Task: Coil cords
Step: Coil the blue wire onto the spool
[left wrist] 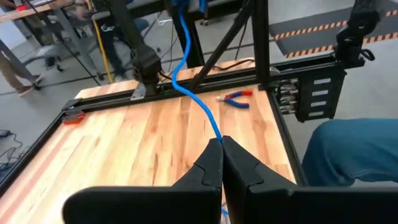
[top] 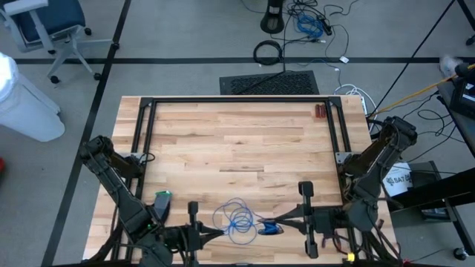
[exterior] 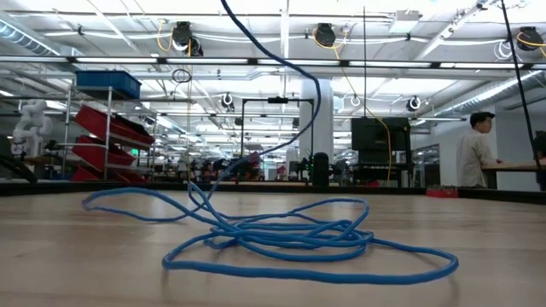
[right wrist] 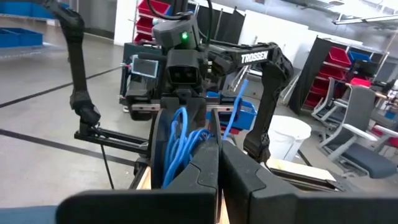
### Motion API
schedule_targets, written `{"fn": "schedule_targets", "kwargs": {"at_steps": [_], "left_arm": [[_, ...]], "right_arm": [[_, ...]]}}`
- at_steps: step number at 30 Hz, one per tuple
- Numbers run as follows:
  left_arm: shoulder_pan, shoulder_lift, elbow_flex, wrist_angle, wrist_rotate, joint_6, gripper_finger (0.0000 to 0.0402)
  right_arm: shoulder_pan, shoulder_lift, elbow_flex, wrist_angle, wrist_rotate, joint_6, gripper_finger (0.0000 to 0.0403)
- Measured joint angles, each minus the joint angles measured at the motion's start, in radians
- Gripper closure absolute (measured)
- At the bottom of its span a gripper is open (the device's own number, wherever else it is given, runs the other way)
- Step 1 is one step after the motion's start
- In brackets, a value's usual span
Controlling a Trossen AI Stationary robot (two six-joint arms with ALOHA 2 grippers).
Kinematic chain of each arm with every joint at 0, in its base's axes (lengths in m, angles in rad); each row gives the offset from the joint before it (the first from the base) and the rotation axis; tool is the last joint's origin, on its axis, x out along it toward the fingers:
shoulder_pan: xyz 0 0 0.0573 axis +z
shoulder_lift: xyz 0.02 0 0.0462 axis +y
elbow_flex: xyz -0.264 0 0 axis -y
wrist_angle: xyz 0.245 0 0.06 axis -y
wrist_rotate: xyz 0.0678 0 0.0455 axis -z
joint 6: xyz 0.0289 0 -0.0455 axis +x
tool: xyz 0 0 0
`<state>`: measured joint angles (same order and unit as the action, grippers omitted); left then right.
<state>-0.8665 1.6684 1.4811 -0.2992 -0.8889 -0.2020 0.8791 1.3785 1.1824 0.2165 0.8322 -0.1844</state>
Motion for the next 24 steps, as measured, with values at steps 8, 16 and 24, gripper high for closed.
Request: {"fn": "schedule_targets", "kwargs": {"at_steps": [8, 16, 24], "left_arm": [[-0.024, -0.001, 0.013, 0.001, 0.090, 0.001, 0.0401], [-0.025, -0.001, 0.013, -0.002, 0.093, 0.010, 0.0401], [-0.053, -0.001, 0.013, 0.081, 0.107, 0.105, 0.0401]], "right_arm": [[0.000, 0.000, 0.000, 0.026, -0.001, 0.035, 0.0403], [0.000, 0.001, 0.000, 0.092, -0.105, 0.064, 0.0403], [0.000, 0.001, 0.000, 0.074, -0.105, 0.057, 0.0403]]}}
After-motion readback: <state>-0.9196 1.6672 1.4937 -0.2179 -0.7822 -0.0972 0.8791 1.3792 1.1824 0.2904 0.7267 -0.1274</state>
